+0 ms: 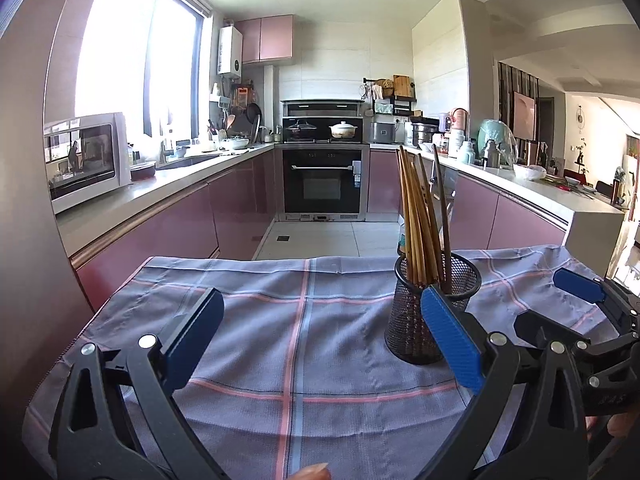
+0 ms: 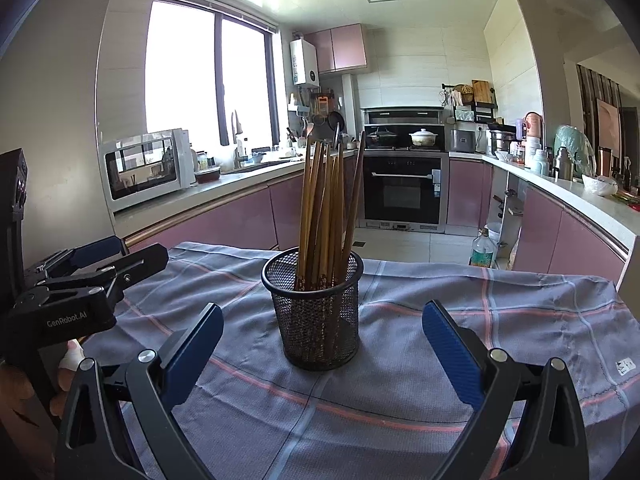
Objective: Organize utensils
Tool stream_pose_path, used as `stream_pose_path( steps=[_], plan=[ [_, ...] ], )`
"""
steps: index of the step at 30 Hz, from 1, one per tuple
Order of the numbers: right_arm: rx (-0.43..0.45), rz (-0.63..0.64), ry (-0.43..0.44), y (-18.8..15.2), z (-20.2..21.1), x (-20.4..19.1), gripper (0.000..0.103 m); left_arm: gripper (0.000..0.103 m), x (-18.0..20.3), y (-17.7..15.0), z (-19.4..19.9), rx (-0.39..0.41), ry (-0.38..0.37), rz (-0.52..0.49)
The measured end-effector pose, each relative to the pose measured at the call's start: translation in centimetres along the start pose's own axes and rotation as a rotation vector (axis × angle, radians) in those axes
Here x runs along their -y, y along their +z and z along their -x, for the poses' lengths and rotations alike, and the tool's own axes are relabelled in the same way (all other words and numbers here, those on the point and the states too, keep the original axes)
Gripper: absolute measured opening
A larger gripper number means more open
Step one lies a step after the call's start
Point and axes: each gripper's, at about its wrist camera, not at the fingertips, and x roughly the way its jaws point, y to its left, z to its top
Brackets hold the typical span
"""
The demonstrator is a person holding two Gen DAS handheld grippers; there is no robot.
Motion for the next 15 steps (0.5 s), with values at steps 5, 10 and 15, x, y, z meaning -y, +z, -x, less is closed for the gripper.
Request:
stream_pose_path(
  steps=[5,10,15],
  plan=[
    [0.032,0.016,-0.007,0.0,0.5,-0.5,0.096,0.097,0.1,-0.2,1.0,0.022,0.01,-0.001],
    [0.062,0.015,-0.003,-0.2,1.0,-0.7,0.096,0.097,0.3,-0.1,1.8,0.054,0.019,-0.004],
    [0.082,0.012,-0.008,-0.1,1.1,-0.7,0.096,0.097,0.3,0.0,2.3,0.081,0.031,-0.001]
  ],
)
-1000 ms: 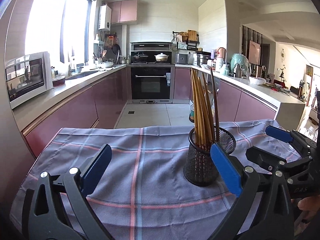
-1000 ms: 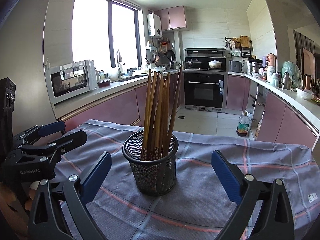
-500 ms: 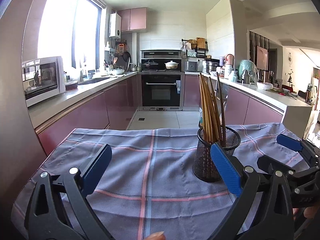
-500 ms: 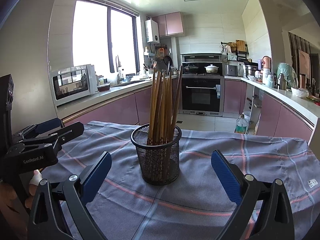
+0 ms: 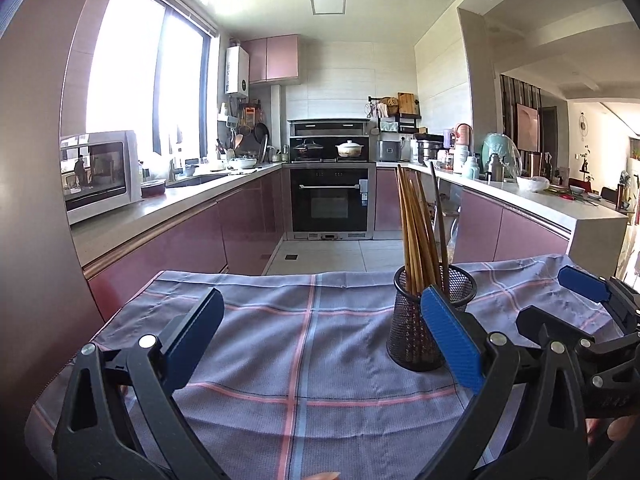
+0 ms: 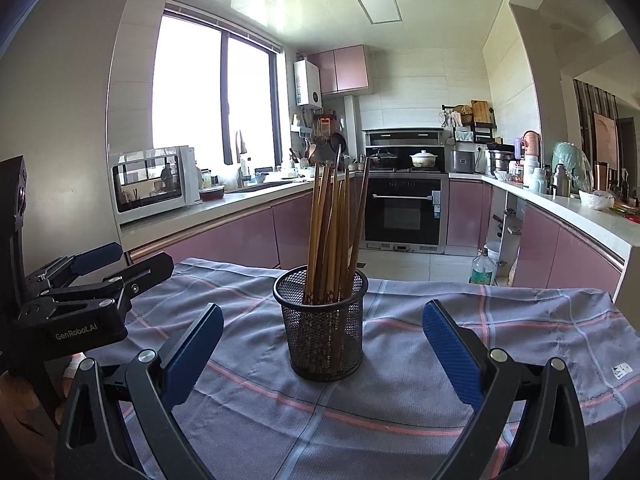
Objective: Organize utensils
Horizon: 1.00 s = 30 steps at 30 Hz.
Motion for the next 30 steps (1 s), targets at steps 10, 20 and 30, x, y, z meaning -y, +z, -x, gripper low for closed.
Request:
stream_pose_path(
  steps=[10,20,30],
  plan=[
    [0.034,0.0,-0.007,-0.08,0.36,-0.29,0.096,0.097,-0.07,0.05,0.54,0.032,0.011,0.013],
    [0.054,0.004,-0.012,0.1,0.76,-0.51,0.096,0.097,-0.16,-0.05,0.69,0.037,0.011,0.023],
    [0.054,0.001,-0.013,0.12,0.74,-0.56,0.096,0.097,-0.15,-0.05,0.69,0.037,0.011,0.023]
  ],
)
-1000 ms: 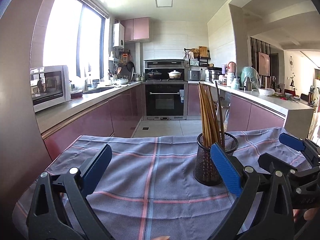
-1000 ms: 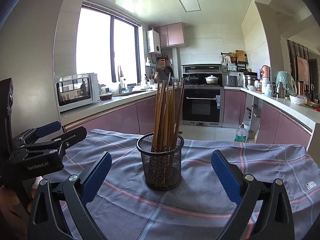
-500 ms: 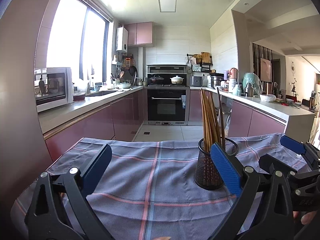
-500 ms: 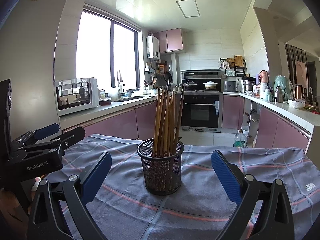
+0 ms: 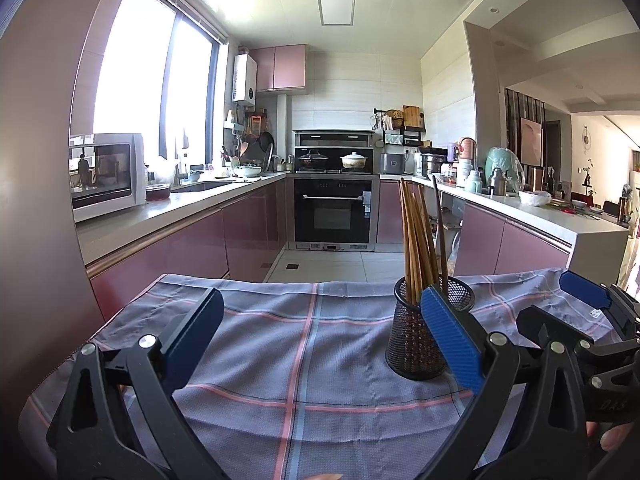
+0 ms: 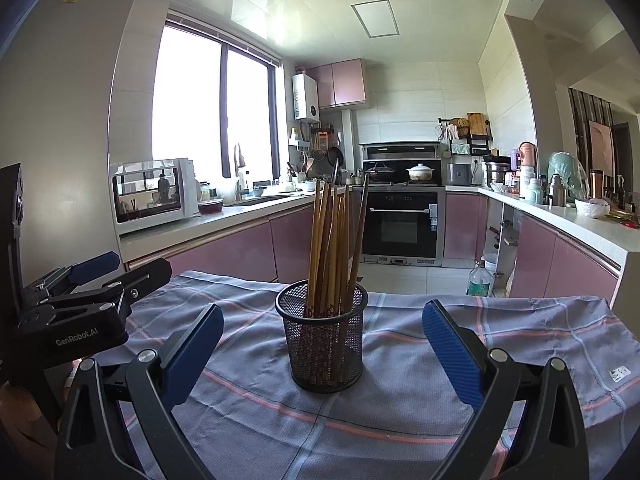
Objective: Organize utensils
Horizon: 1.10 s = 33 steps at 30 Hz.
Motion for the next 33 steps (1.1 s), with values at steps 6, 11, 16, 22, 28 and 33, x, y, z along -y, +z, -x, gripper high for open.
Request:
stream_pose_path(
  steps=[6,11,16,22,28,33],
  plan=[
    [0.001,-0.001,0.0,0.0,0.04,-0.01,0.096,0.097,0.04,0.04,0.08,0.001,0.0,0.004],
    [0.003,-0.001,0.0,0.03,0.01,0.0,0.096,0.097,0.05,0.03,0.14,0.002,0.001,0.005],
    [0.005,-0.001,0.0,0.04,0.05,-0.01,0.096,0.097,0.04,0.03,0.12,0.002,0.002,0.004],
    [0.005,0.0,0.002,0.0,-0.04,-0.04,0.096,0.097,0.07,0.0,0.13,0.0,0.001,0.006],
    [0.003,0.0,0.003,-0.01,-0.14,-0.03,0.096,0.097,0.09,-0.01,0.1,0.0,0.001,0.005],
    [0.002,0.0,0.004,0.01,-0.18,-0.02,0.096,0.097,0.17,-0.01,0.11,-0.002,-0.001,0.006]
  ],
)
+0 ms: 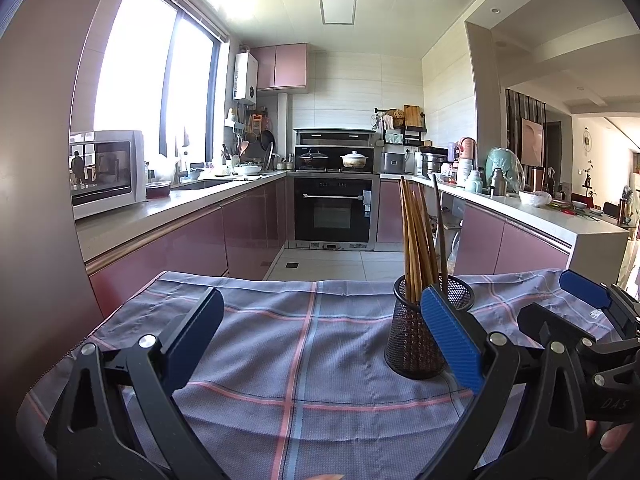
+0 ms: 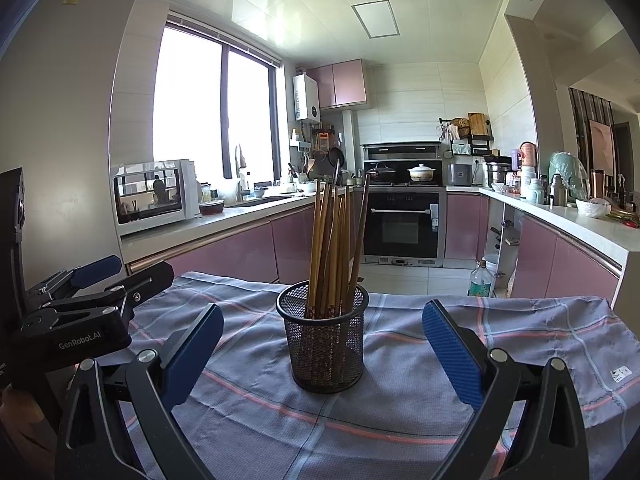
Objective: Organize utensils
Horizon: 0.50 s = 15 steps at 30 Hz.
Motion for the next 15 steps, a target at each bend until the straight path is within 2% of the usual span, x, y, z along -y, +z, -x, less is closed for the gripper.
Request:
stream_pose_path(
  steps=[15],
  plan=[
    [0.002,-0.001,-0.001,0.04,0.03,0.08,0.096,0.097,-0.02,0.0,-0.01,0.0,0.001,0.0]
  ],
)
